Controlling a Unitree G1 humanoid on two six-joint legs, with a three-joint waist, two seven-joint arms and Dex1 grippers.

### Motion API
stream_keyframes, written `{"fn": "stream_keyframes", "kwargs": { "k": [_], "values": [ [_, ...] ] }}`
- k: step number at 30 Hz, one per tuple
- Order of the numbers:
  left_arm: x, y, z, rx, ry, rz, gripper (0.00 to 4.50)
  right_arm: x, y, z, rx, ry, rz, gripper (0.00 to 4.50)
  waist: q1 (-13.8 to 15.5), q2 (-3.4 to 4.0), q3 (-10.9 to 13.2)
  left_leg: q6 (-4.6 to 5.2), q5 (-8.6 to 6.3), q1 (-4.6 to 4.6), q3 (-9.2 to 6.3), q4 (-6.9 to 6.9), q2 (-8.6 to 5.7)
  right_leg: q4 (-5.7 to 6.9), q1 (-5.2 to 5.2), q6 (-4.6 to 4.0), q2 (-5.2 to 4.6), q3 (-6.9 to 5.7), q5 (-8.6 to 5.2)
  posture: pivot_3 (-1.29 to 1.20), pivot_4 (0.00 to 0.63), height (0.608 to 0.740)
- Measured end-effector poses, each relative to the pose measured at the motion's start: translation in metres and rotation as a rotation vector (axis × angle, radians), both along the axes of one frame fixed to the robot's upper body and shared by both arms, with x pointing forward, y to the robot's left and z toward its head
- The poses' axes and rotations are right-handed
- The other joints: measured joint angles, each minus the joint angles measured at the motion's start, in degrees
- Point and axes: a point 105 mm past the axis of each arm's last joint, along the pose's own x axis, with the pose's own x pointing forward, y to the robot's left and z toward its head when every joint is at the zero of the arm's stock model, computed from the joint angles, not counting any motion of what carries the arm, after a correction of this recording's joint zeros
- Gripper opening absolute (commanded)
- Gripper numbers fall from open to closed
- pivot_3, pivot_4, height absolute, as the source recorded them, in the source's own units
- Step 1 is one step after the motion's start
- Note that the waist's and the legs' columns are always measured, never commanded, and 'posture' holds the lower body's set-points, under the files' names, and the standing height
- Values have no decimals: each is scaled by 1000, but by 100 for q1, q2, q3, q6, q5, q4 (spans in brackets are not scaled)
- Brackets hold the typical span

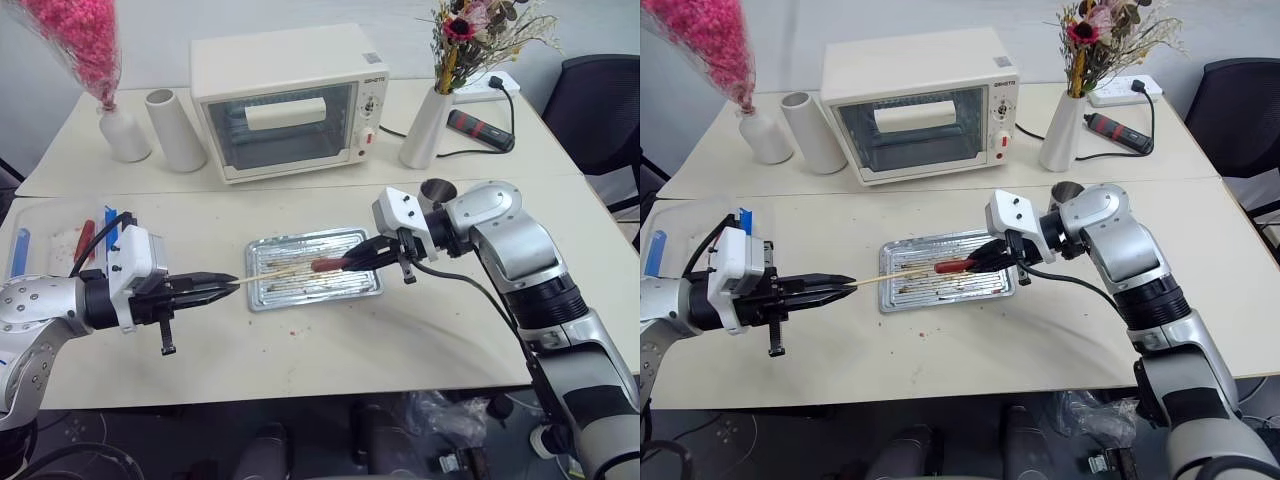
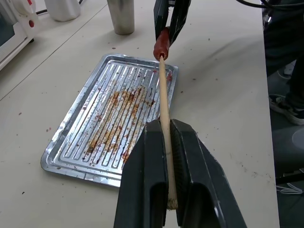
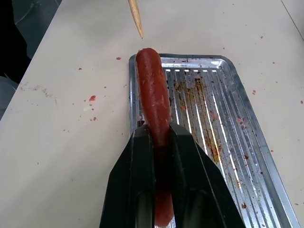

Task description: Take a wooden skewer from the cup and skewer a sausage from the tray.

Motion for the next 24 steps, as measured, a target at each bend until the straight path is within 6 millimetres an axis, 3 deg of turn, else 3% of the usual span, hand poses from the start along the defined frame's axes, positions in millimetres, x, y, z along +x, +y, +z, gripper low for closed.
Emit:
{"fn": "stream_keyframes", "kwargs": {
  "k": [24],
  "values": [
    [10, -13, 2, 4, -19, -51, 0, -12, 21, 11, 15, -34, 69, 184, 3, 0, 0, 0, 0, -1, -1, 2, -1, 2, 0, 0, 1, -1, 0, 0, 150, 740]
  ]
}}
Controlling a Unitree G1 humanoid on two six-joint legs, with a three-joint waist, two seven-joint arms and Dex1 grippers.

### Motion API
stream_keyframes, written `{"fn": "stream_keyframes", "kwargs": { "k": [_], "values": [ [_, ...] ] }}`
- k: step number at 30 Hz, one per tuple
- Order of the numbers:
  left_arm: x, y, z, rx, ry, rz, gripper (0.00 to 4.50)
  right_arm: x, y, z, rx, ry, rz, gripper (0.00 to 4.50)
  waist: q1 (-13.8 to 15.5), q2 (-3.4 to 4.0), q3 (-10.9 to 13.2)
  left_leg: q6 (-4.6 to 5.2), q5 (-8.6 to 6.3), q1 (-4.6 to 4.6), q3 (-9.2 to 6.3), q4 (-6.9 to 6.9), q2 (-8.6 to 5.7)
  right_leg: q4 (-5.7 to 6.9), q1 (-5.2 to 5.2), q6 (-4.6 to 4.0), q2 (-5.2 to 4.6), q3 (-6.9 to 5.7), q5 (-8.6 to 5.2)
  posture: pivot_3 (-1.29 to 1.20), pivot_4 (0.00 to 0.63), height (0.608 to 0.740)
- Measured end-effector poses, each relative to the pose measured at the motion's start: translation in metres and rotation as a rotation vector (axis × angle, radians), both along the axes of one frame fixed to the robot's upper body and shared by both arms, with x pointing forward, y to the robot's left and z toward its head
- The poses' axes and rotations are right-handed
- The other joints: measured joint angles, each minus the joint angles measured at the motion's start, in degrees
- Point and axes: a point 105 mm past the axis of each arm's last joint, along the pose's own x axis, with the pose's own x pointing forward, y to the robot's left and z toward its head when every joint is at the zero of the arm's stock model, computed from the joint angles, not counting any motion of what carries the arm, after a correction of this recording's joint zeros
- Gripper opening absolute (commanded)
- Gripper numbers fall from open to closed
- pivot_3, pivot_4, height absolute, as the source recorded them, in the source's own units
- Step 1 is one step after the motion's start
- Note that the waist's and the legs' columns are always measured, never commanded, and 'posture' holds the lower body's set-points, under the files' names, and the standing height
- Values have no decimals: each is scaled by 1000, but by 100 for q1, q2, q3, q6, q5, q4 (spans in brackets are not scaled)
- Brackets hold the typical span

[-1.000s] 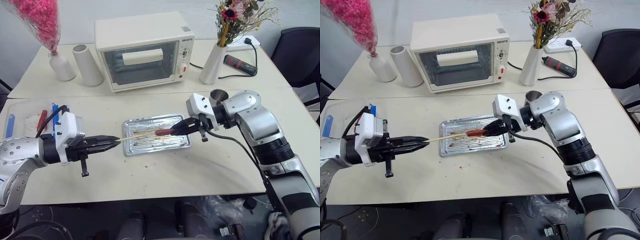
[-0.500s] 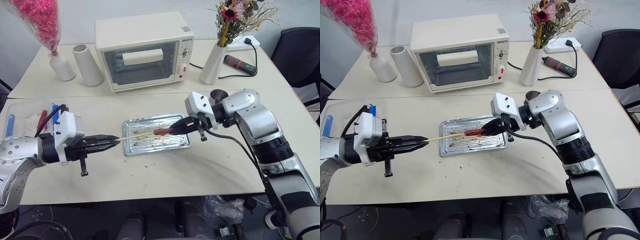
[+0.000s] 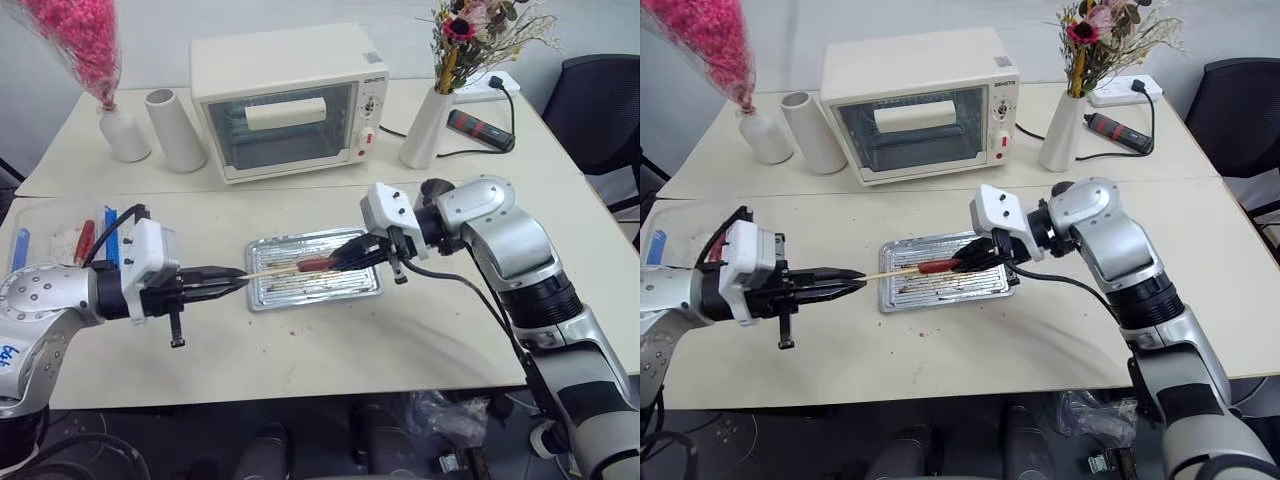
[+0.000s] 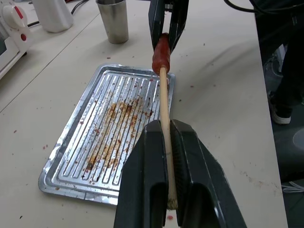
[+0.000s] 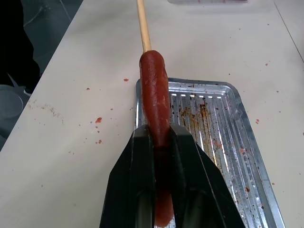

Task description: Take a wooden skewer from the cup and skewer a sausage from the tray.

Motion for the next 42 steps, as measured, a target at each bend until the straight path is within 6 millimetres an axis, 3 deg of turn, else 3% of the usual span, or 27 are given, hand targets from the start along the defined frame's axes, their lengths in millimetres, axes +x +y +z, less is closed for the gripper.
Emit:
{"fn": "stream_keyframes", "kwargs": {
  "k": [7, 15, 17, 22, 27, 30, 34, 40, 42],
  "values": [
    [6, -4, -1, -3, -14, -8, 0, 1, 2, 1, 4, -12, -8, 184, -7, 0, 0, -1, 0, 0, 2, 0, 1, 0, -1, 0, 5, 2, 0, 0, 150, 740],
    [5, 4, -9, -36, -18, 72, 0, 1, 10, 1, 24, -4, -7, 2549, -6, 0, 0, -1, 0, -1, 4, 1, 8, -1, -3, 0, 7, 7, 0, 0, 150, 740],
    [4, 10, -11, -55, -26, 135, 0, 4, 14, 6, 52, -26, -26, 2549, -18, 0, 0, -1, 0, 1, 9, 0, 9, 0, -5, 0, 6, 14, 0, 0, 150, 740],
    [6, 56, -17, -131, -74, 496, 0, 26, -3, 48, 214, -93, -208, 2549, 4, -6, -4, -4, -1, -3, 2, -2, 18, -1, -10, -1, 9, 11, 0, 0, 150, 740],
    [-3, 95, -12, -174, -154, 790, 0, 28, -11, 61, 344, -2, -306, 2549, 14, -8, -5, -2, -3, -7, 1, -1, 17, -5, -7, -3, -4, 18, 0, 0, 150, 740],
    [-10, 128, -10, -183, -208, 1007, 0, 21, -14, 69, 407, 63, -330, 3125, 14, -8, -5, -2, -3, -7, -3, -2, 17, -6, -8, -4, -26, 11, 0, 0, 150, 740],
    [-22, 179, -5, -160, -271, 1290, 0, 7, -13, 64, 412, 141, -311, 4454, 0, -9, -5, -1, -3, -1, 4, -2, 15, -7, -7, -5, -21, 4, 0, 0, 150, 740],
    [-28, 217, -28, -109, -179, 1452, 0, -11, -12, 68, 390, 152, -249, 4481, 7, -19, -11, 1, -3, 2, 0, -2, 9, -9, -7, -5, -5, 3, -1, 0, 150, 740],
    [-27, 224, -33, -106, -151, 1472, 582, -15, -11, 68, 393, 157, -233, 4500, 7, -26, -15, 1, -3, 1, 1, -2, 9, -10, -7, -5, -16, 4, -1, 0, 150, 740]
  ]
}}
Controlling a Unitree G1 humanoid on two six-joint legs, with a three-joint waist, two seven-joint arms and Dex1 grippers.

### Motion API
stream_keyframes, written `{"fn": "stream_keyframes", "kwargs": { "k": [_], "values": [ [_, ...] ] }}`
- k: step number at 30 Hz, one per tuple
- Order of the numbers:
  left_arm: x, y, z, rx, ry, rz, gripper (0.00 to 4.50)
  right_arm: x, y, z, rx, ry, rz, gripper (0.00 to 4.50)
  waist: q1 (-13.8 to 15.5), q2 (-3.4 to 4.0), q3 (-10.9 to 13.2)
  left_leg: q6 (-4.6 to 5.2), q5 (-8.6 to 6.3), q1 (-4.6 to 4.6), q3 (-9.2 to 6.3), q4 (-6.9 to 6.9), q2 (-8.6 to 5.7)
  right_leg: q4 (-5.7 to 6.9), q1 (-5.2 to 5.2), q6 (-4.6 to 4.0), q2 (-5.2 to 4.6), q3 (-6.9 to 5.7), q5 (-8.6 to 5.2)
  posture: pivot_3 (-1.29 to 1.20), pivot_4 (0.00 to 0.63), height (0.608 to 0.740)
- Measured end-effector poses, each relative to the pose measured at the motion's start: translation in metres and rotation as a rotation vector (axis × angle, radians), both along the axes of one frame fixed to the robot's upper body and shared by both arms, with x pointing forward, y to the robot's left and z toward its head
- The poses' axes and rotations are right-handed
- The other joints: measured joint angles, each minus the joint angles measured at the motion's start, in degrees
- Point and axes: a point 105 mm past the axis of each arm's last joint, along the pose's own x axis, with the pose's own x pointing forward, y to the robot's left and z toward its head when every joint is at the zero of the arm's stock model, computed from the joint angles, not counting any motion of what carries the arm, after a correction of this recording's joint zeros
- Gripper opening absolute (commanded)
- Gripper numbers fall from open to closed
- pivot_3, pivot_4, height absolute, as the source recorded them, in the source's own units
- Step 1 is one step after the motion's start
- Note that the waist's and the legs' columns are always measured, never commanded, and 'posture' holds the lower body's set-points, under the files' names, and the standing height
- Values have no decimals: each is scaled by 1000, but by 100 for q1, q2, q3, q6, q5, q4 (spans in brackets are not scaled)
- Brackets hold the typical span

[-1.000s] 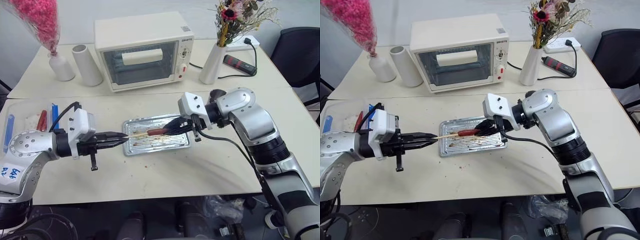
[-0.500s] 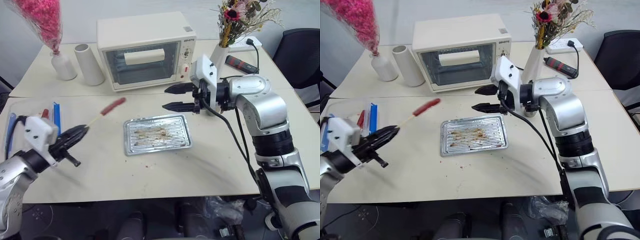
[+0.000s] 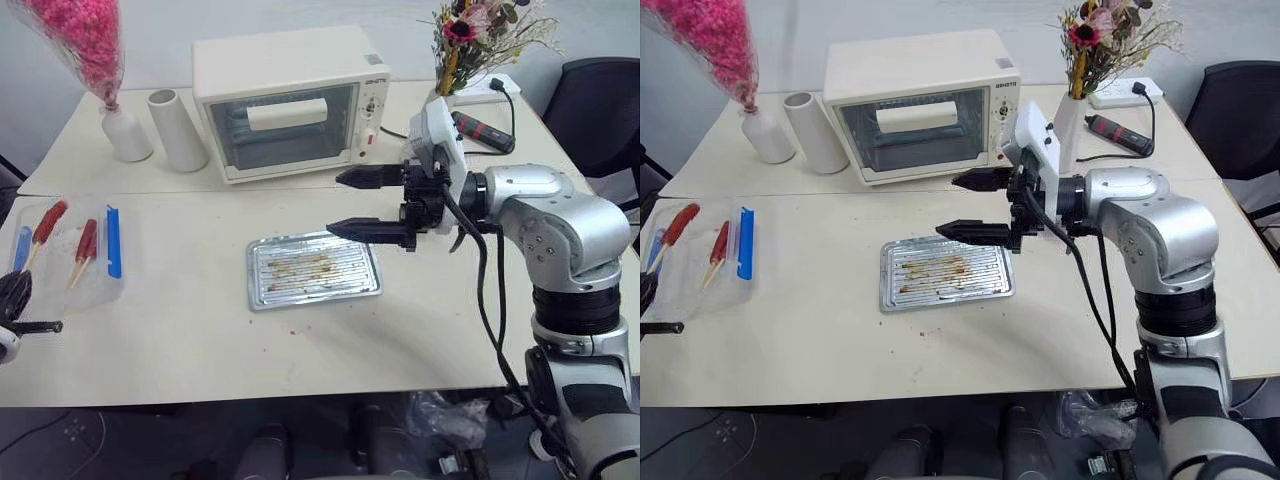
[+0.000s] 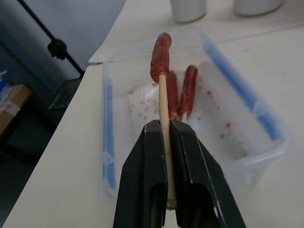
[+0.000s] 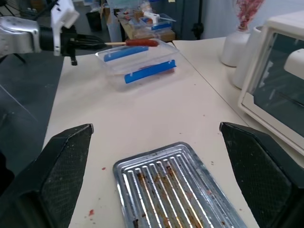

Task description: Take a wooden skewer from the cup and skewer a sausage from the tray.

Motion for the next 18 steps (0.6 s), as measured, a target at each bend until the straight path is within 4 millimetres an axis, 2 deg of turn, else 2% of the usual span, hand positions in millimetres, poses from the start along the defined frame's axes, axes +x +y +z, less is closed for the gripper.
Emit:
{"fn": "stream_keyframes", "kwargs": {
  "k": [2, 9, 11, 13, 16, 18],
  "values": [
    [3, 3, -2, -20, 2, 13, 1051, -1, 1, 1, 1, -4, 0, 4500, 1, -4, -2, 0, 0, 1, -1, 0, -2, 1, 0, 0, -27, -3, 0, 0, 150, 740],
    [3, 9, -5, -30, 7, 40, 3122, 0, -1, 1, -9, -12, -7, 4500, -8, -9, -5, 0, -2, -4, -4, -7, -2, -1, -1, 0, -33, -8, 0, 0, 150, 740],
    [0, 9, 2, -46, -22, 30, 3122, 0, -2, 1, -8, -21, -5, 4500, -12, -10, -5, 1, -2, -6, -4, -7, -2, -18, -1, 0, -34, -8, 0, 0, 150, 740],
    [-7, 7, 17, -69, -93, 3, 3122, 1, -4, 2, -14, -26, -13, 4500, -12, -13, -7, 2, -4, -8, -5, -7, -1, -24, -1, 0, -37, -4, 0, 0, 150, 740],
    [-32, -6, 40, -118, -210, -101, 3122, 2, -8, 0, -24, -33, -13, 4500, -29, -14, -7, 2, -11, -10, -4, -10, 1, -37, 0, 0, -38, 19, 0, 0, 150, 740],
    [-50, -20, 43, -149, -225, -179, 3122, 4, -13, -4, -36, -32, -26, 4500, -26, -14, -8, 2, -15, -13, -3, -12, 2, -49, 0, 0, -38, 33, 0, 0, 150, 740]
  ]
}}
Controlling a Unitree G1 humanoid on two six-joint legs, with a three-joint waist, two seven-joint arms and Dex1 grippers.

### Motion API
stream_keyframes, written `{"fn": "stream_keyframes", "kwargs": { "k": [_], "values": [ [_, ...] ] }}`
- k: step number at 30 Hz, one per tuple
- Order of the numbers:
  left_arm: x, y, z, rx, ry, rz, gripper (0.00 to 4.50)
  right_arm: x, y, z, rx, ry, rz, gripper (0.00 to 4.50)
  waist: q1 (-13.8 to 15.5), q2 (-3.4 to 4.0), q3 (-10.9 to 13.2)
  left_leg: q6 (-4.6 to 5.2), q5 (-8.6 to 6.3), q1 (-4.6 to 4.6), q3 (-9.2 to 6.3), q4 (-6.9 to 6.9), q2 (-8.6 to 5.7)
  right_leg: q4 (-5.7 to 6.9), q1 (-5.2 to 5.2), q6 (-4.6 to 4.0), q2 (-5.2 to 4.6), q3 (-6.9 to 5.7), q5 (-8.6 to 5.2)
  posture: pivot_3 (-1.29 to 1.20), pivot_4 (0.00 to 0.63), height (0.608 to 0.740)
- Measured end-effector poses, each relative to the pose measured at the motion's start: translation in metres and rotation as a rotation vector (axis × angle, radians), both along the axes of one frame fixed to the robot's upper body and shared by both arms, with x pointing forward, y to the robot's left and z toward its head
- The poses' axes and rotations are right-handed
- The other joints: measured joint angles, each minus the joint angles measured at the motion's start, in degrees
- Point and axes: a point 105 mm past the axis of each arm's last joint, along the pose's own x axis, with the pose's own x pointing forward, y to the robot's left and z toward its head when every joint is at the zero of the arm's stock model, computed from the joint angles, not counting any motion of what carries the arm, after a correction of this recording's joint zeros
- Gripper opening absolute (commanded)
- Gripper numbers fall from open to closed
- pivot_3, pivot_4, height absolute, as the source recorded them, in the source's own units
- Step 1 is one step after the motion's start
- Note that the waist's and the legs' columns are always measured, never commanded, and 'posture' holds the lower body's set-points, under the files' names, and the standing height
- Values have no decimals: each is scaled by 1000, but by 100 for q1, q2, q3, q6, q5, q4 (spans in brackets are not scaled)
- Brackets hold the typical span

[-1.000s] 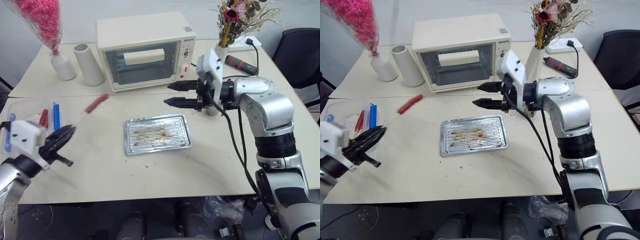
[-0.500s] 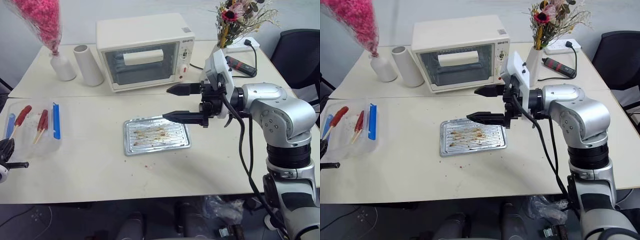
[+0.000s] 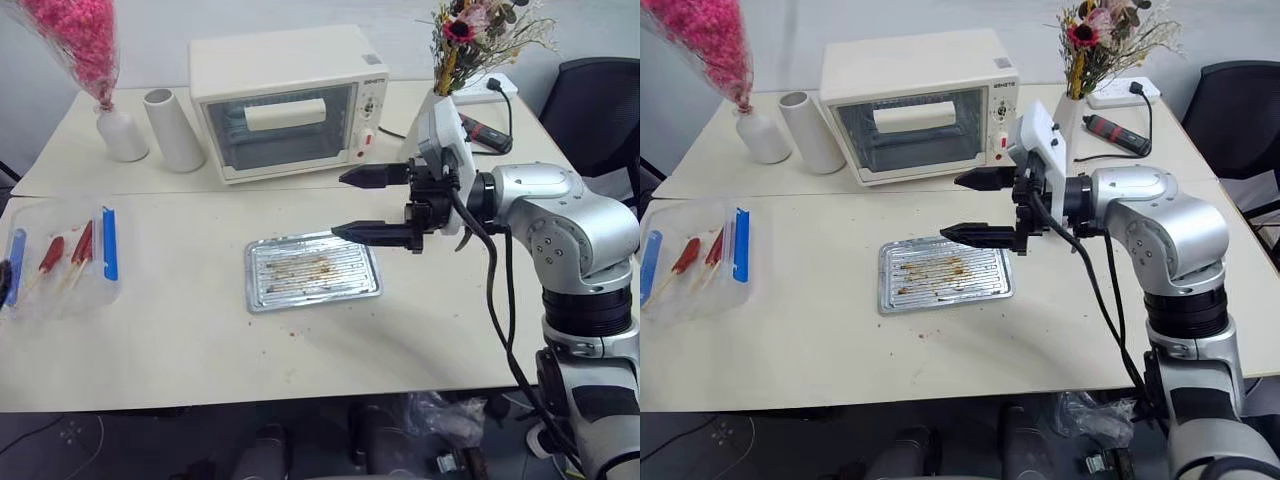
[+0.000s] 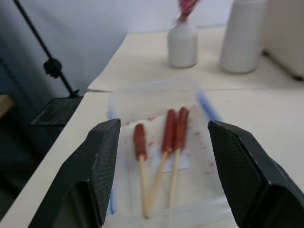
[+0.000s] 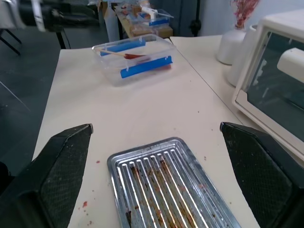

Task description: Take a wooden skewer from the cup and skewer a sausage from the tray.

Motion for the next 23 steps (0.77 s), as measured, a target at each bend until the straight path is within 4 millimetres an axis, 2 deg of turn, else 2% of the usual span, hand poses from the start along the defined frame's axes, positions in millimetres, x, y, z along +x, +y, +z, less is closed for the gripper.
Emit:
{"fn": "stream_keyframes", "kwargs": {
  "k": [2, 5, 8, 10, 15, 19, 23],
  "values": [
    [-13, -14, -5, -22, 25, -71, 3122, 2, -5, -5, -8, 4, -10, 4500, 14, 0, 0, 2, -3, -1, -1, 0, 0, -6, 1, -1, 1, 0, 0, 0, 150, 740],
    [-28, -51, -19, -33, 120, -226, 3122, 3, -17, -20, -31, 24, -22, 4500, 48, -4, -2, 11, -8, -2, -3, 3, -2, -14, 11, -3, -1, -6, -2, 0, 150, 740],
    [-29, -92, -24, 11, 197, -402, 3122, 3, -38, -37, -71, 61, -48, 4500, 155, -7, -4, 15, -5, 4, 2, 11, -8, -16, 19, -19, 4, -12, -11, 0, 150, 740],
    [-28, -105, -26, 26, 219, -450, 3122, 3, -48, -43, -92, 67, -59, 4500, 161, -6, -4, 17, 1, 12, 13, 11, -9, -14, 21, -80, 16, -29, -43, 0, 150, 740],
    [-24, -102, -24, 35, 188, -404, 3122, 3, -53, -34, -71, 33, -59, 4500, 119, -10, -3, 11, 3, 60, 66, 11, 30, -7, 43, -94, 97, 14, -41, 0, 150, 740],
    [-26, -77, -25, -21, 129, -246, 3122, 2, -43, -20, -34, -10, -24, 4500, 41, -13, -3, 8, 0, 78, 78, 6, 43, 7, 44, -82, 114, 28, -33, 0, 150, 740],
    [-36, -49, -32, -71, 100, -86, 3122, 0, -34, -14, -9, -29, 1, 4500, 18, -16, -3, 5, -4, 79, 79, 6, 45, 10, 40, -69, 114, 30, -26, 0, 150, 740]
  ]
}}
